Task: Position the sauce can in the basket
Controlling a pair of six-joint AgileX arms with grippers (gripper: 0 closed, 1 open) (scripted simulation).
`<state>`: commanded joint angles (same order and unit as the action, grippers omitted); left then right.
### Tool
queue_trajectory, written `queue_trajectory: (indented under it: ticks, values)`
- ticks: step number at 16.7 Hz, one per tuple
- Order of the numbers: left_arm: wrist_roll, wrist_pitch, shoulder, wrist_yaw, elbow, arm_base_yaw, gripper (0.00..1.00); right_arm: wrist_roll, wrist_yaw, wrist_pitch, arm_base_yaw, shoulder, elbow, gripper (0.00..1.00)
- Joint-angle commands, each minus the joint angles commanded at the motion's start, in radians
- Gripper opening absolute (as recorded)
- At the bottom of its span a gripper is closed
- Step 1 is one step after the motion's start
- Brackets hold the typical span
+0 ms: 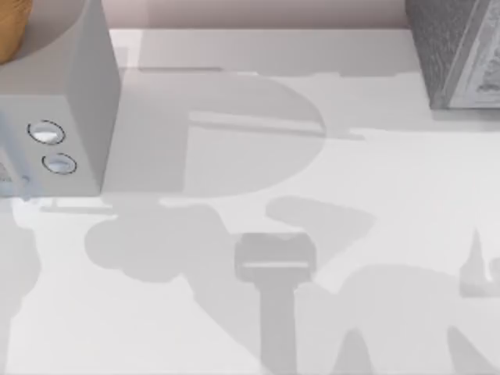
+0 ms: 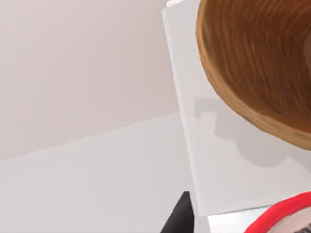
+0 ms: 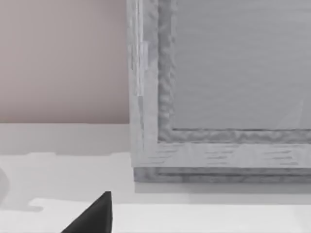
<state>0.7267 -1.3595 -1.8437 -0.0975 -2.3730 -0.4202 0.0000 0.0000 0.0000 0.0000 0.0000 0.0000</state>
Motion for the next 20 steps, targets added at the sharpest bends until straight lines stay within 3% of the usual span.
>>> queue_trajectory:
  ticks: [4,8,11,20]
  values:
    - [-0.403,0.047,-0.093,0.084,-0.222,0.157,0.00,0.000,0.000,0.000,0.000,0.000,0.000,1.00]
    - [-0.645,0.061,-0.164,0.125,-0.364,0.286,0.00,0.000,0.000,0.000,0.000,0.000,0.000,1.00]
    - [-0.713,0.061,-0.189,0.132,-0.407,0.329,0.00,0.000,0.000,0.000,0.000,0.000,0.000,1.00]
    - [-0.718,0.034,-0.243,0.134,-0.470,0.320,0.00,0.000,0.000,0.000,0.000,0.000,0.000,1.00]
